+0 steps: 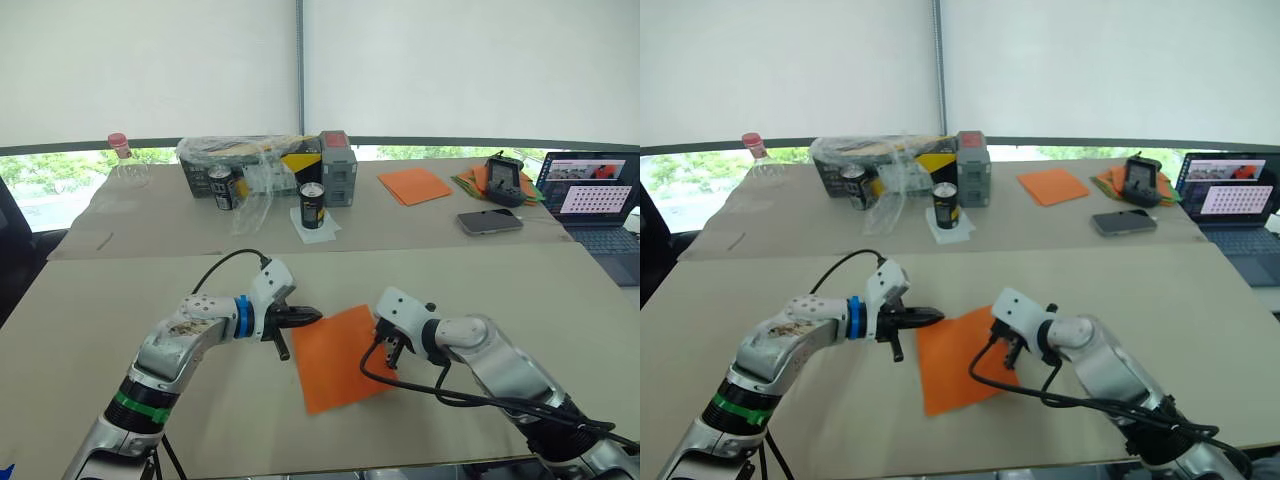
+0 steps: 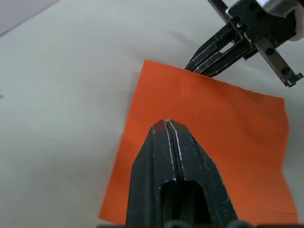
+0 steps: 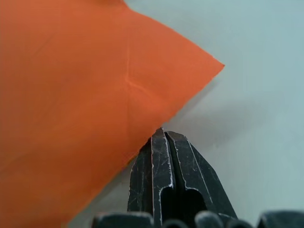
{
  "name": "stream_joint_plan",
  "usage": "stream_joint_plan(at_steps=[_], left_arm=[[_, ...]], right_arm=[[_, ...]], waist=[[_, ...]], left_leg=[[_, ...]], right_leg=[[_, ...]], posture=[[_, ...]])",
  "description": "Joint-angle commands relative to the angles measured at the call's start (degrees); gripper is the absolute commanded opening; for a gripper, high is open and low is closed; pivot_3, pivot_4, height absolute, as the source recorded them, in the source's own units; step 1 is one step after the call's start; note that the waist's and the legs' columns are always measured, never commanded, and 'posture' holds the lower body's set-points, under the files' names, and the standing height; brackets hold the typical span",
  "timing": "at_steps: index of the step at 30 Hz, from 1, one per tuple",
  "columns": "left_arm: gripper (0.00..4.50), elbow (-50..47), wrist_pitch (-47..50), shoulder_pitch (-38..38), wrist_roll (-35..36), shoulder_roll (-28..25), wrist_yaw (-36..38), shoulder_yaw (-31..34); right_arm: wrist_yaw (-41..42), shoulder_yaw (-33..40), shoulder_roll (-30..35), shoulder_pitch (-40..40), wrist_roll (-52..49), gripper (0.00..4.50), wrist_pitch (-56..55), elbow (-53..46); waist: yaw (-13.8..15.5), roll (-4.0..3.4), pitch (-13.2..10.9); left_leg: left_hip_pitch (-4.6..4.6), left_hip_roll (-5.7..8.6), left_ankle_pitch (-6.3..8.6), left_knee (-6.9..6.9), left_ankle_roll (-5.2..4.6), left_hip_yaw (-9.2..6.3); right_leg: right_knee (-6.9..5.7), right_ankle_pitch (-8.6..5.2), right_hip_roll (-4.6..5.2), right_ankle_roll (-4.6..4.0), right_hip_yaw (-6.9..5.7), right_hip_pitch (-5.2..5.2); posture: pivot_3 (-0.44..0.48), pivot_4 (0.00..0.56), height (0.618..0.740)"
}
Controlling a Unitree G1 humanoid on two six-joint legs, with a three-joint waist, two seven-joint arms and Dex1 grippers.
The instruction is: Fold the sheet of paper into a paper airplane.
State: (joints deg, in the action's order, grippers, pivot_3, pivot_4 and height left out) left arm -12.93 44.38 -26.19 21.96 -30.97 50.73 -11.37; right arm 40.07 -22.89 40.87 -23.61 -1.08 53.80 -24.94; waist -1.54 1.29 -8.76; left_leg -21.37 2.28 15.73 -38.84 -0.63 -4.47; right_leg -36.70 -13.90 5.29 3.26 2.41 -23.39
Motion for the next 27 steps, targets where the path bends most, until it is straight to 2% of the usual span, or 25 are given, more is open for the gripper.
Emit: stream_joint_plan(at_steps=[1,3,8,20,27], left_arm=[[0.00,-1.61,-0.36,-0.02,0.73,0.06,0.20,0.02],[0.00,-1.07,-0.74,-0.16,0.67,0.18,0.33,-0.22],[0.00,-0.81,-0.98,-0.22,0.86,0.34,0.74,-0.64],[0.00,-2.14,-1.47,1.83,0.14,0.43,0.41,-2.81],[0.00,-1.46,-2.23,2.30,-0.26,1.10,0.16,-3.63]], right_arm=[[3.20,2.84,6.04,0.40,-1.04,0.07,4.13,-5.31],[4.87,3.29,8.57,1.78,-2.66,0.07,6.04,-7.71],[5.69,2.47,9.47,4.13,-5.56,0.07,9.81,-12.62],[2.57,-2.32,3.24,1.32,-9.84,0.07,16.71,-16.95],[1.80,-1.58,7.41,2.45,-9.22,0.07,14.66,-15.89]], waist=[[0.61,0.00,-0.01],[1.06,0.00,-0.01],[0.79,0.00,-0.01],[0.78,0.00,-0.01],[0.93,0.00,0.00]], left_leg=[[-0.06,0.01,0.00,-0.02,0.00,0.00],[-0.22,0.04,-0.01,-0.05,0.02,0.01],[-0.57,0.02,-0.03,-0.08,0.04,0.03],[-0.69,0.01,-0.10,-0.09,0.14,0.03],[-0.68,0.04,-0.11,-0.12,0.16,0.03]], right_leg=[[0.01,0.00,0.00,0.00,-0.01,-0.04],[0.02,0.00,0.04,0.00,-0.01,-0.16],[-0.08,0.00,0.03,0.00,0.00,-0.55],[-0.24,0.01,0.00,-0.01,0.00,-0.75],[-0.23,0.01,0.03,-0.01,-0.01,-0.72]], posture=[[0.000,0.150,0.740],[0.000,0.150,0.740],[0.000,0.150,0.740],[0.000,0.150,0.740],[0.000,0.150,0.740]])
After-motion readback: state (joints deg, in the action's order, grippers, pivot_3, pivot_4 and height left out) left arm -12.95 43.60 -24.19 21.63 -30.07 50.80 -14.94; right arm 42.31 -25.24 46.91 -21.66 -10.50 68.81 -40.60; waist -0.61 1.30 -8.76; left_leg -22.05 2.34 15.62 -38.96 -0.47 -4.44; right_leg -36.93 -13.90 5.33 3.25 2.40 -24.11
